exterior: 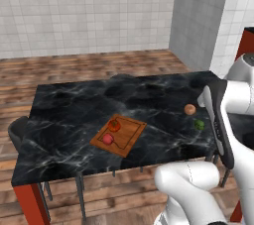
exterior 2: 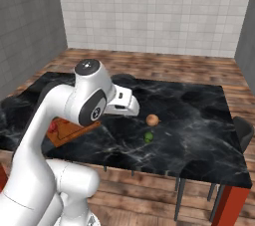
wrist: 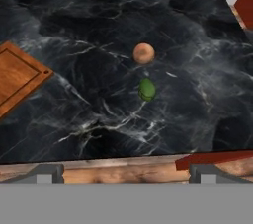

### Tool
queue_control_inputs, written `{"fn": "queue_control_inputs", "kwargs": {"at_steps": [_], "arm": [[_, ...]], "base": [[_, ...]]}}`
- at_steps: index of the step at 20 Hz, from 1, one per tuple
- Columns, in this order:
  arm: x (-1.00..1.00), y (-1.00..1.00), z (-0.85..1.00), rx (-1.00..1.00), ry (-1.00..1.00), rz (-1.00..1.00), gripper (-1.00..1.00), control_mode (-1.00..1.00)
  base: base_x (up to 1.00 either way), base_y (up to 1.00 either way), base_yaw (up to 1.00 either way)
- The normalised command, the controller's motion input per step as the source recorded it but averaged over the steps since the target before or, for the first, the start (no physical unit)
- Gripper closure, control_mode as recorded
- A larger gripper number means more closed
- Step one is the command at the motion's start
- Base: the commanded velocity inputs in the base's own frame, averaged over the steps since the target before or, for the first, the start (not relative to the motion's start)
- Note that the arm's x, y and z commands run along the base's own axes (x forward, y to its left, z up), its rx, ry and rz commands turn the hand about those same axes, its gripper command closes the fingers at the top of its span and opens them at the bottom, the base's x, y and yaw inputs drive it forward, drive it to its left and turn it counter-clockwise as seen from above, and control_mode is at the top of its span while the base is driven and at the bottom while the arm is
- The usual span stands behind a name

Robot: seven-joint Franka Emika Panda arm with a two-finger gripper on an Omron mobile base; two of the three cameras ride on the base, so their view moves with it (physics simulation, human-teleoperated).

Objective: Place the avocado, onion, tomato, and bell pepper on the cutting board.

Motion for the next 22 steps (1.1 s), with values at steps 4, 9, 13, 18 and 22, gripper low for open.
{"fn": "queue_control_inputs", "kwargs": {"at_steps": [4, 9, 13, 18, 22], "arm": [[0.18, -0.11, -0.21, 0.0, 0.03, -0.02, -1.0, -1.0], [0.23, -0.08, -0.27, 0.0, 0.0, 0.0, -1.0, -1.0], [0.31, -0.05, -0.26, 0.0, 0.0, 0.0, -1.0, -1.0], [0.32, -0.07, -0.22, 0.0, 0.0, 0.0, -1.0, -1.0], [0.22, -0.18, -0.16, 0.0, 0.0, 0.0, -1.0, -1.0]], "base": [[0.0, 0.0, 0.0], [0.0, 0.0, 0.0], [0.0, 0.0, 0.0], [0.0, 0.0, 0.0], [0.0, 0.0, 0.0]]}}
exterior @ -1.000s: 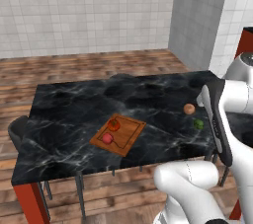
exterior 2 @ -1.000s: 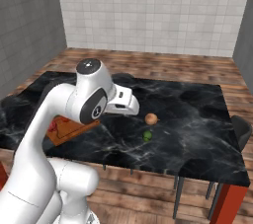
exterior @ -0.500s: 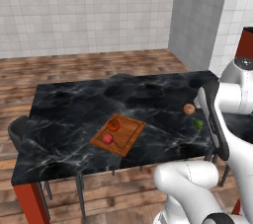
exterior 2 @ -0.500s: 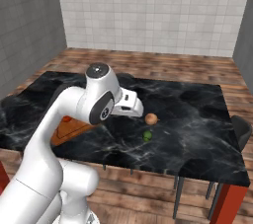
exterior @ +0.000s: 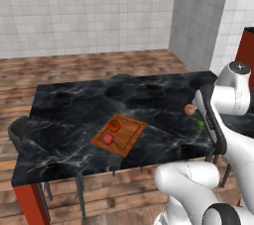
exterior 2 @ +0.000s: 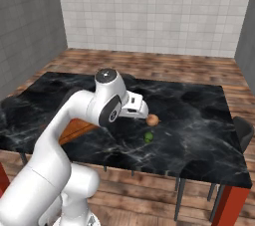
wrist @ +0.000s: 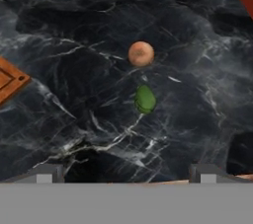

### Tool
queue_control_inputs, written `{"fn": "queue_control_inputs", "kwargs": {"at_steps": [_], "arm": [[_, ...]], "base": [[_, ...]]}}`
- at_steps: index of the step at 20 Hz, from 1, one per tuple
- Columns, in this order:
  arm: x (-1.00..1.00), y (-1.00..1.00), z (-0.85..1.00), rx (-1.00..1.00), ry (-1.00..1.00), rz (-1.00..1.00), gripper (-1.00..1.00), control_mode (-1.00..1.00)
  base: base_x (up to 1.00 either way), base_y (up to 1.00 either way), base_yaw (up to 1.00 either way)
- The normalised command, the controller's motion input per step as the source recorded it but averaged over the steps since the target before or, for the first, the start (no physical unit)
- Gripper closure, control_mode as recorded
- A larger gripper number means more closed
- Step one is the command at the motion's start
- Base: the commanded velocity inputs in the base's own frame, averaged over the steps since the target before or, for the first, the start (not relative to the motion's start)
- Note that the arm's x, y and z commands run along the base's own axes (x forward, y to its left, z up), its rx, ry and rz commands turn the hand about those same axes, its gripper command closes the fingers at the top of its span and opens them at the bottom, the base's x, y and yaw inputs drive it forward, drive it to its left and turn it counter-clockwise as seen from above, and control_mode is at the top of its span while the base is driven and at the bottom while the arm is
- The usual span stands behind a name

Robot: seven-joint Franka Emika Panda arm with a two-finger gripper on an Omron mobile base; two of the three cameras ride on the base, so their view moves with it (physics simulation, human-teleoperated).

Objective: Place the avocado, onion, tomato, and bell pepper on the cutting board.

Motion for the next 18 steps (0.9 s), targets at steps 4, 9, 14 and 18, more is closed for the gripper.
{"fn": "queue_control_inputs", "kwargs": {"at_steps": [4, 9, 14, 18], "arm": [[0.14, -0.28, -0.12, 0.0, 0.01, 0.0, -1.0, -1.0], [0.17, -0.22, -0.11, 0.0, 0.01, 0.0, -1.0, -1.0], [0.18, -0.08, -0.15, 0.0, 0.01, 0.0, -1.0, -1.0], [0.2, 0.0, -0.21, 0.0, 0.01, 0.0, -1.0, -1.0]], "base": [[0.0, 0.0, 0.0], [0.0, 0.0, 0.0], [0.0, 0.0, 0.0], [0.0, 0.0, 0.0]]}}
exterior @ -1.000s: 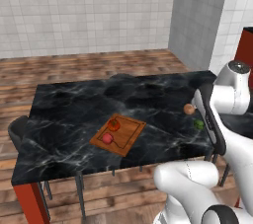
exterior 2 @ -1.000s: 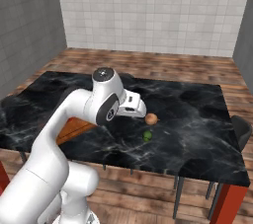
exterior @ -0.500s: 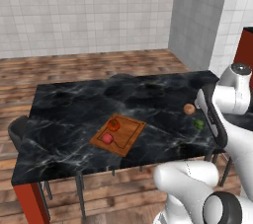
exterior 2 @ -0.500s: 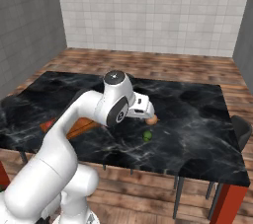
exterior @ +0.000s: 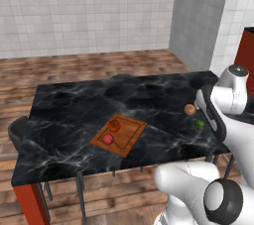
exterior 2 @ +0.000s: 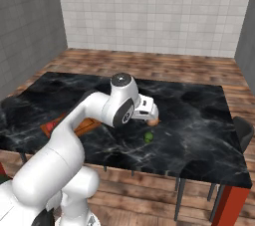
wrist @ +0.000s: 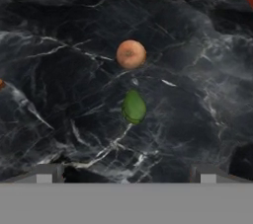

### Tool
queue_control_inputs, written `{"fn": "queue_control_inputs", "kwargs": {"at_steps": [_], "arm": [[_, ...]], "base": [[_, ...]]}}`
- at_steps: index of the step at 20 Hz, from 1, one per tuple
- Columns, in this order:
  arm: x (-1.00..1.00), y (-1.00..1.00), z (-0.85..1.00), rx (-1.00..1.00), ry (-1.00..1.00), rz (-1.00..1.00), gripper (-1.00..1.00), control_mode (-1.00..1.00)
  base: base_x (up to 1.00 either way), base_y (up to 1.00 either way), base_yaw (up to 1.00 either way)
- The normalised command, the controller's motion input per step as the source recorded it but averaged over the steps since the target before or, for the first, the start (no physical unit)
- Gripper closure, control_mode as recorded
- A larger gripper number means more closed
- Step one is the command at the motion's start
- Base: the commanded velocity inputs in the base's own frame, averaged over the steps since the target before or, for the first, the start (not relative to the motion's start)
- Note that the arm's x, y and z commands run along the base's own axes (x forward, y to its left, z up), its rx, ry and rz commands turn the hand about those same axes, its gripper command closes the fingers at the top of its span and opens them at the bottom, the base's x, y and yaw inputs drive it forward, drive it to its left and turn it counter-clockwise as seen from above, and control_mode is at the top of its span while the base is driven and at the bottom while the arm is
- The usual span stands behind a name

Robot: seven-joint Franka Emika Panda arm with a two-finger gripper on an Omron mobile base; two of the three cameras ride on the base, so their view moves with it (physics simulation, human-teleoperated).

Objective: Place the avocado, onion, tomato, and bell pepper on the cutting board.

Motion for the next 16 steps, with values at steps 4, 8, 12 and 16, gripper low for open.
{"fn": "queue_control_inputs", "kwargs": {"at_steps": [4, 8, 12, 16], "arm": [[0.16, 0.0, -0.19, 0.0, 0.0, 0.0, -1.0, -1.0], [0.1, -0.06, -0.19, 0.0, 0.0, 0.0, -1.0, -1.0], [0.12, -0.06, -0.19, 0.0, 0.01, 0.0, -1.0, -1.0], [0.12, -0.03, -0.22, 0.0, 0.01, 0.0, -1.0, -1.0]], "base": [[0.0, 0.0, 0.0], [0.0, 0.0, 0.0], [0.0, 0.0, 0.0], [0.0, 0.0, 0.0]]}}
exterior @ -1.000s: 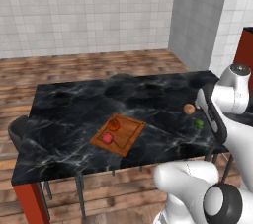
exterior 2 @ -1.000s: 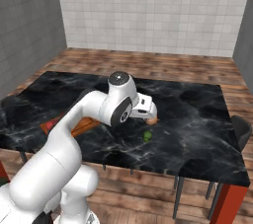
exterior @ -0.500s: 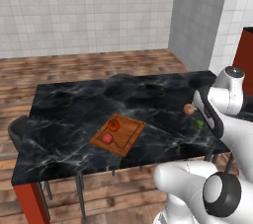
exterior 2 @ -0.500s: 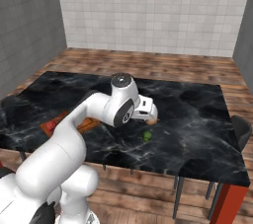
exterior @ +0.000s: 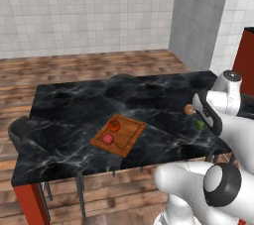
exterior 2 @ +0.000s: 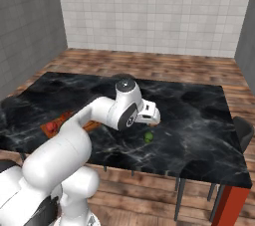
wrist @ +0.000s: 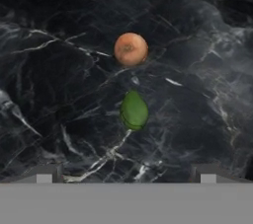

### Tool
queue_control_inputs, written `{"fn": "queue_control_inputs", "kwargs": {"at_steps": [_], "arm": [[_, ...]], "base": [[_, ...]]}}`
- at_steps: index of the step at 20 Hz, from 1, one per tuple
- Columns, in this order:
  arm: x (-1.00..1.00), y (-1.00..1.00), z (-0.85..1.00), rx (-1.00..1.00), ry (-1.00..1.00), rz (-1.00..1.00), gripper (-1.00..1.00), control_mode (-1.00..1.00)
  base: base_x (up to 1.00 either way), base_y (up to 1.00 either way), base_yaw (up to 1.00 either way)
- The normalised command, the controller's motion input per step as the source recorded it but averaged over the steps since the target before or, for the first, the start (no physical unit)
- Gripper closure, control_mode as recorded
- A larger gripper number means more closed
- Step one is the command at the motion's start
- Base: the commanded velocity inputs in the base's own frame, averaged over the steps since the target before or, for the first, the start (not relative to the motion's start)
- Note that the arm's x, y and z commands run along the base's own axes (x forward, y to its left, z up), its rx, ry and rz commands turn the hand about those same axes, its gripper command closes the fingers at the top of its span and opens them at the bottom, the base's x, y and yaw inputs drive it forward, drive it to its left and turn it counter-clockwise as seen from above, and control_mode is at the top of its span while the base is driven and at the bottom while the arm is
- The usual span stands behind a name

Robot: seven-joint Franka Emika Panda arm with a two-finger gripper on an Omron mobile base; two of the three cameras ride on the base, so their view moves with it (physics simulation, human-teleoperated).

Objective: Place the avocado, onion, tomato, and bell pepper on the cutting board.

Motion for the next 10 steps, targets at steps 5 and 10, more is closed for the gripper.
{"fn": "queue_control_inputs", "kwargs": {"at_steps": [5, 10], "arm": [[0.14, -0.02, -0.21, 0.0, 0.0, 0.0, -1.0, -1.0], [0.17, -0.06, -0.23, 0.0, 0.03, 0.0, -1.0, -1.0]], "base": [[0.0, 0.0, 0.0], [0.0, 0.0, 0.0]]}}
